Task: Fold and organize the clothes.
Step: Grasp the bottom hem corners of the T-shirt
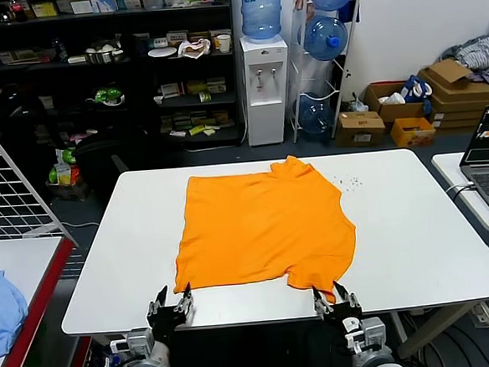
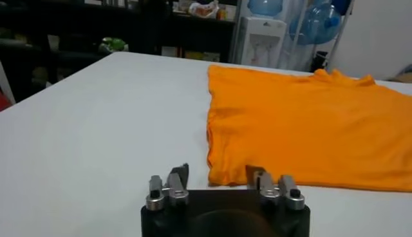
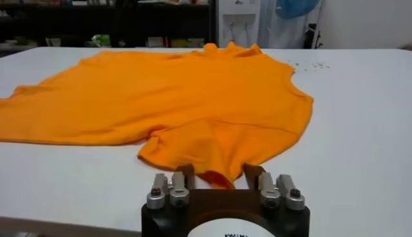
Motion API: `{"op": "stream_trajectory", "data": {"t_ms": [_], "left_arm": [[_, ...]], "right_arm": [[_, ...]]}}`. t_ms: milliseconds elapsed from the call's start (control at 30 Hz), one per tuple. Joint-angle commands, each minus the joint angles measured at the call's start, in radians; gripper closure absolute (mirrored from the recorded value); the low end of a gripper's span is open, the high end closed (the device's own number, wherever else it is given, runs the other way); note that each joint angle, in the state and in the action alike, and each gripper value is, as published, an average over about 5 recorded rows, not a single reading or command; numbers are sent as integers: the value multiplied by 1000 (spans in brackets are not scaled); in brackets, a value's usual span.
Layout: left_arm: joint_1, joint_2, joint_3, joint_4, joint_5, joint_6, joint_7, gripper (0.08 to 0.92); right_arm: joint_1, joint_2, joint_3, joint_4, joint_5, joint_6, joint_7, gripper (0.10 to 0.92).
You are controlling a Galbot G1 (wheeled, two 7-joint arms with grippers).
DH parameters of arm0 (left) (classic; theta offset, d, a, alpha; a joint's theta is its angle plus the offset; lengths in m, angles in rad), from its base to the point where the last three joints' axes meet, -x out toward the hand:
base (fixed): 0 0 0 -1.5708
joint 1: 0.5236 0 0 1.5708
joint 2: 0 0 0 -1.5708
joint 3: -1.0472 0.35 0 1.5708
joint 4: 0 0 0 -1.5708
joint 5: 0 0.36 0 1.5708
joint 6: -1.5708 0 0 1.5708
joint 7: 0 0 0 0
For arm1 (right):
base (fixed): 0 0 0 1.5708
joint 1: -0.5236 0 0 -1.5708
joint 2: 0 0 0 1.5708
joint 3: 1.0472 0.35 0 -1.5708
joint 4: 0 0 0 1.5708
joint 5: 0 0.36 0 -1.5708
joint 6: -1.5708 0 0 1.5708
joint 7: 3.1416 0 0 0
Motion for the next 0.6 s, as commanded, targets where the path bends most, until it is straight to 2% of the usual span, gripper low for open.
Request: {"op": "stream_trajectory", "data": {"t_ms": [33,333,500,600], "left_arm": [[-16,5,15,8,-5,15,-6,499],[-8,8,19,-2,-6,20,-6,758],[20,19,8,-36,-19,19,-11,888],[61,45,-12,-91,-63,22,-26,909]], "right_arm": [[0,5,-6,7,-2,-3,7,636],[-6,0,5,23,17,-2,22,879],[-38,-23,12,67,41,0,32,902],[-99,-60,22,116,56,6,40,902]]}}
